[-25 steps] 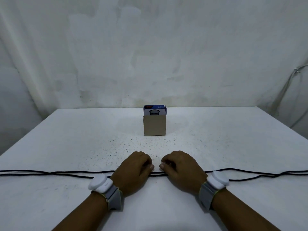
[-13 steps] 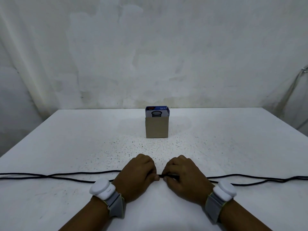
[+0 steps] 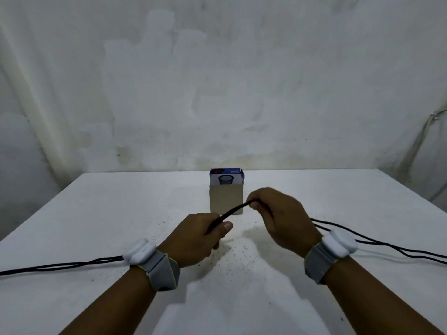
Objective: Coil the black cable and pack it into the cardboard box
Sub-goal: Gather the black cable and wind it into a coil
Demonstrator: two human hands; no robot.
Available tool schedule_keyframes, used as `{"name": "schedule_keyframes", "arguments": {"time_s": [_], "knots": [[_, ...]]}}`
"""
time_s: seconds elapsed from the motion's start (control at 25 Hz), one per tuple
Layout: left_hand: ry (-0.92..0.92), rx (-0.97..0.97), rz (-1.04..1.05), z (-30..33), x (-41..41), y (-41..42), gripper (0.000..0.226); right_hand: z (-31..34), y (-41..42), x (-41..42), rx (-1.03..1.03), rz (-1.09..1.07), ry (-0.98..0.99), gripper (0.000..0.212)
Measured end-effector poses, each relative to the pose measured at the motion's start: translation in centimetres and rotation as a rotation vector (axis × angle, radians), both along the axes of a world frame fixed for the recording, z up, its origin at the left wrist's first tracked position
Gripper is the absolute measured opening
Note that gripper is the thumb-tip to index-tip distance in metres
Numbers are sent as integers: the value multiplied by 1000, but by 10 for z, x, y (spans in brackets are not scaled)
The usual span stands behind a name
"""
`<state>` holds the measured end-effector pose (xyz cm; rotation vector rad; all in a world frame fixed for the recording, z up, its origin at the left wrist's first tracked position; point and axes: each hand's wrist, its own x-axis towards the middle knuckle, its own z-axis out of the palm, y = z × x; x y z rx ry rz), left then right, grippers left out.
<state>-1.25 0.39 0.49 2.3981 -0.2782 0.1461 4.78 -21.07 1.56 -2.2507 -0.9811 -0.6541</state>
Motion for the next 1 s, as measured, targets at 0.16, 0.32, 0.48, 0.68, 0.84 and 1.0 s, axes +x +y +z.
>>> {"name": "schedule_keyframes", "arguments": {"time_s": [0.16, 0.32, 0.48, 0.68, 0.84, 1.0], "knots": [[50, -136, 5, 19, 3, -2, 46, 28, -7, 18, 152, -67, -121, 13], [164, -172, -67, 25, 0, -1, 53, 36, -13, 34, 381, -160, -88, 10], [270, -361, -233, 35, -4, -2, 49, 25, -14, 47, 477, -273, -22, 10], [335, -766, -363, 54, -6, -12, 44, -16, 2, 42, 394, -358, 130, 14], [268, -941, -373, 63, -2, -20, 41, -44, 22, 21, 170, -321, 159, 22], [166, -1002, -308, 57, 6, -29, 29, -52, 39, -4, -32, -246, 155, 36]]}}
